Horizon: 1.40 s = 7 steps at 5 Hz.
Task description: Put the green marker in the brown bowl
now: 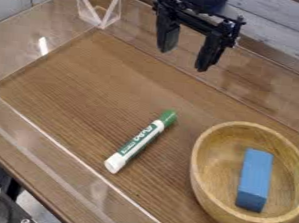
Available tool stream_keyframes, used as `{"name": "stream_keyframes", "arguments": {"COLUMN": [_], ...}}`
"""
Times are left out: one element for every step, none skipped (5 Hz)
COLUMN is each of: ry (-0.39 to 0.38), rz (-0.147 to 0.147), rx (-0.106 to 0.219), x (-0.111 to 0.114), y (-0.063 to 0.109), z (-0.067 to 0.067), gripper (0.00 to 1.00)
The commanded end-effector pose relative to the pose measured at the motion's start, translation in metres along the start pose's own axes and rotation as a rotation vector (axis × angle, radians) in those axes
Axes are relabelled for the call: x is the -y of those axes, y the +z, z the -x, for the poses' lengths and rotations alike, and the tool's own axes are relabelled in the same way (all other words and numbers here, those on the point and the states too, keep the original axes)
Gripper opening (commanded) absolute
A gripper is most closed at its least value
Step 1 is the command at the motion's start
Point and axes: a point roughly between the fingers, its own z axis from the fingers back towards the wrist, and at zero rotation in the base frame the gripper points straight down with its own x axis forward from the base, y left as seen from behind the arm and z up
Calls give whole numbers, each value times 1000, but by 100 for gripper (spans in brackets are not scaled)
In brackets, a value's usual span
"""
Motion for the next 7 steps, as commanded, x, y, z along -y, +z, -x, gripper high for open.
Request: {"name": "stream_keyframes", "arguments": {"ry": [1, 1, -23, -31, -42, -52, -63], "rz": [2, 15, 28, 34, 41, 49, 58], "rx": [-5, 23, 58, 58, 51, 43, 36], "x": [0, -1, -2, -2, -2, -1, -1], "y": [-8, -20, -32, -38, -43, -48, -52], "z": [4, 17, 28, 30, 32, 33, 35], "gripper": [100, 100, 100, 100, 100, 100, 100]}}
